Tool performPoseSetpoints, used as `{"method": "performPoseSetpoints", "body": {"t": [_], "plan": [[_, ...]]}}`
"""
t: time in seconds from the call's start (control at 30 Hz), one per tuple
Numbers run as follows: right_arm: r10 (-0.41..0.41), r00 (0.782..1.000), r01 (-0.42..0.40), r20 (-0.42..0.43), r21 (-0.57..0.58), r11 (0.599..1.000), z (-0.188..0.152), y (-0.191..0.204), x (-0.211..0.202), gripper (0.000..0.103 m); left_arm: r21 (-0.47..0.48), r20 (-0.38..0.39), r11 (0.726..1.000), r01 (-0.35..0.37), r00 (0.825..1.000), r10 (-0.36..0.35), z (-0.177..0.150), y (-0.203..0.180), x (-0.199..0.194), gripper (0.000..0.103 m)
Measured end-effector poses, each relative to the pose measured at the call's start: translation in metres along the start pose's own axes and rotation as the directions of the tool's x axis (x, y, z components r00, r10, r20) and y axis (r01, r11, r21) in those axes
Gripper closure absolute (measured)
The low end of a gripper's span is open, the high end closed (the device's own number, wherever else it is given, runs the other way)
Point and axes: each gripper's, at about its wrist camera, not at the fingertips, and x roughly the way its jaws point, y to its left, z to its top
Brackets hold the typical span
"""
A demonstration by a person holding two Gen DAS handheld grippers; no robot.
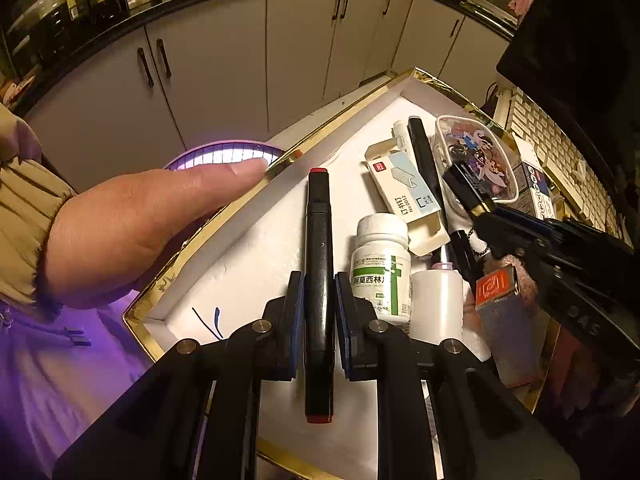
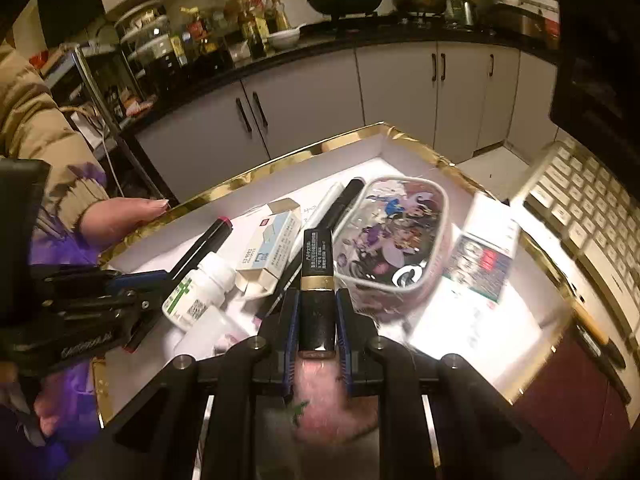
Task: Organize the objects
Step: 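Lower the marker and black tube into the tray and open both tools, then move both tools back over the desk beside the keyboard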
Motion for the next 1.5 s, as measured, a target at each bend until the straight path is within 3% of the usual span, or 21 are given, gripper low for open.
{"method": "performPoseSetpoints", "body": {"t": [0.2, 0.37, 0.43, 0.5, 0.63, 0.67, 0.73, 0.8, 0.87, 0.97, 1.07, 1.3, 1.4, 1.5], "plan": [[-0.043, 0.999, 0.042, -0.034, -0.005, 0.999, -0.001, 0.006, 0.011, 0.086, -0.026, -0.015, 1.0, 0.0, 1.0, -0.001, -0.002, 0.005, 0.004, 0.088], [0.047, 0.999, -0.045, -0.021, 0.066, 0.997, -0.005, -0.005, -0.003, 0.086, -0.051, 0.003, 0.999, -0.015, 1.0, 0.015, -0.005, 0.006, -0.007, 0.077], [0.084, 0.995, -0.09, 0.055, 0.099, 0.991, -0.011, -0.011, -0.026, 0.079, -0.076, 0.057, 0.997, -0.031, 0.998, 0.036, -0.008, 0.007, -0.022, 0.07], [0.103, 0.987, -0.118, 0.123, 0.118, 0.986, -0.022, -0.016, -0.048, 0.054, -0.104, 0.115, 0.994, -0.03, 0.992, 0.042, -0.011, 0.006, -0.04, 0.064], [0.143, 0.972, -0.174, 0.188, 0.159, 0.972, -0.055, -0.022, -0.077, 0.05, -0.096, 0.251, 0.995, 0.018, 0.968, 0.007, -0.02, -0.016, -0.075, 0.062], [0.155, 0.967, -0.193, 0.204, 0.18, 0.965, -0.069, -0.026, -0.086, 0.05, -0.076, 0.268, 0.997, 0.028, 0.963, -0.006, -0.023, -0.026, -0.08, 0.057], [0.148, 0.965, -0.196, 0.217, 0.22, 0.956, -0.09, -0.034, -0.096, 0.05, -0.03, 0.286, 0.996, 0.087, 0.955, -0.075, -0.028, -0.051, -0.084, 0.054], [0.106, 0.969, -0.164, 0.221, 0.262, 0.951, -0.112, -0.047, -0.107, 0.05, 0.03, 0.264, 0.985, 0.168, 0.949, -0.17, -0.037, -0.079, -0.08, 0.053], [0.044, 0.975, -0.113, 0.216, 0.316, 0.942, -0.134, -0.063, -0.117, 0.05, 0.094, 0.17, 0.969, 0.23, 0.955, -0.243, -0.042, -0.112, -0.066, 0.053], [-0.04, 0.979, -0.04, 0.198, 0.382, 0.923, -0.162, -0.091, -0.131, 0.05, 0.18, 0.033, 0.949, 0.259, 0.963, -0.269, -0.046, -0.161, -0.04, 0.053], [-0.113, 0.974, 0.016, 0.198, 0.438, 0.899, -0.179, -0.121, -0.149, 0.05, 0.227, 0.013, 0.931, 0.285, 0.955, -0.295, -0.051, -0.193, -0.03, 0.053], [-0.198, 0.954, 0.063, 0.227, 0.492, 0.868, -0.176, -0.162, -0.176, 0.05, 0.229, -0.041, 0.922, 0.313, 0.949, -0.312, -0.056, -0.204, -0.011, 0.053], [-0.198, 0.957, 0.08, 0.212, 0.462, 0.883, -0.156, -0.172, -0.178, 0.05, 0.169, -0.038, 0.925, 0.34, 0.94, -0.338, -0.054, -0.191, -0.011, 0.053], [-0.202, 0.964, 0.131, 0.17, 0.358, 0.925, -0.124, -0.175, -0.161, 0.05, 0.113, -0.016, 0.921, 0.374, 0.927, -0.374, -0.051, -0.175, -0.013, 0.053]]}}
